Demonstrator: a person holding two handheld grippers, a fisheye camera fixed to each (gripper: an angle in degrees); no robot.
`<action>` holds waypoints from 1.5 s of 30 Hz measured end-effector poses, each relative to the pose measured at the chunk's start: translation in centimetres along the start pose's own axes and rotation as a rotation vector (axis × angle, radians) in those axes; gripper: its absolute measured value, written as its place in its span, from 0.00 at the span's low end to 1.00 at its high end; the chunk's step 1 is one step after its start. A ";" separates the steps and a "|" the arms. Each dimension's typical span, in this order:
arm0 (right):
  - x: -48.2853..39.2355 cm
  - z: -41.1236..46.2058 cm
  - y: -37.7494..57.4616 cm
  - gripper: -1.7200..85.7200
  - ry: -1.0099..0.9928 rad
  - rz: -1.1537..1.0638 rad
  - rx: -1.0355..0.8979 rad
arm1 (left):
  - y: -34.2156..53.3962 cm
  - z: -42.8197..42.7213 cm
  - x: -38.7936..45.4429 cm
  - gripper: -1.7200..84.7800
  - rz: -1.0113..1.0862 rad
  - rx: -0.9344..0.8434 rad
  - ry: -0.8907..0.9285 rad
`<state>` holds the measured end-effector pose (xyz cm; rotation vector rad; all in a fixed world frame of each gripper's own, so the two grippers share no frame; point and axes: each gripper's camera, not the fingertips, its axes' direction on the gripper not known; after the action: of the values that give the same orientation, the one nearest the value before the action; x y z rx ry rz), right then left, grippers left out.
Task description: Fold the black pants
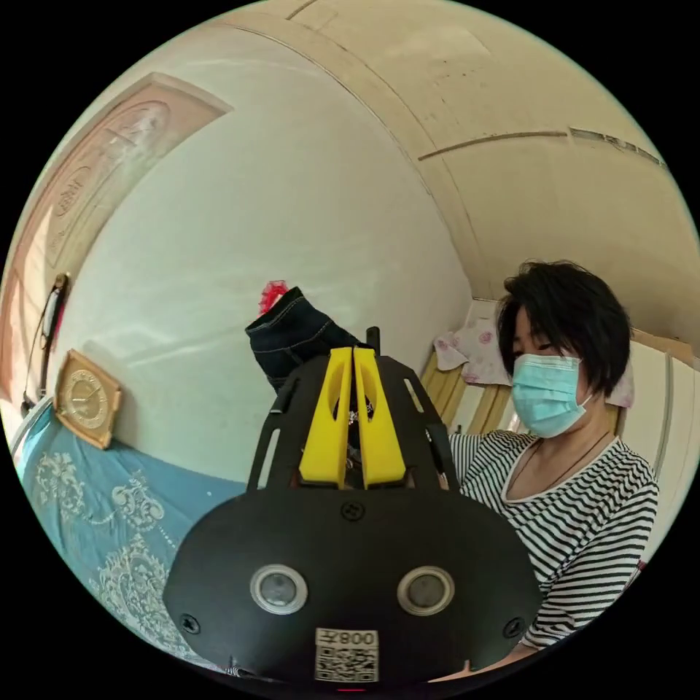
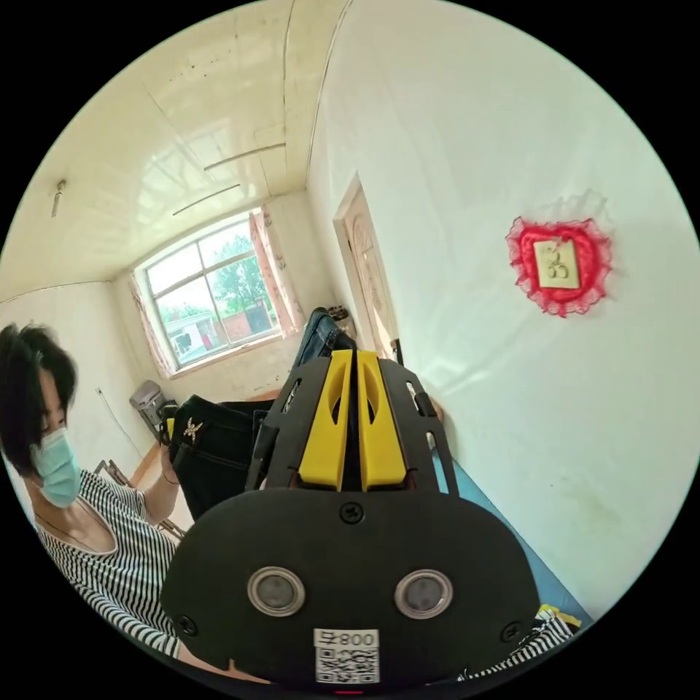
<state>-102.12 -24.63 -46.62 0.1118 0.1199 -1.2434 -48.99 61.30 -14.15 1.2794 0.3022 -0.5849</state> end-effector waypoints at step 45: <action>4.3 32.6 92.3 0.09 0.135 1.840 -0.441 | 77.0 -9.5 -20.0 0.09 -1.048 -1.134 -0.457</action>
<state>-12.22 -4.25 -13.30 -0.0913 0.3024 0.6388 -20.87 88.26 55.88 -0.2112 0.7798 -1.2997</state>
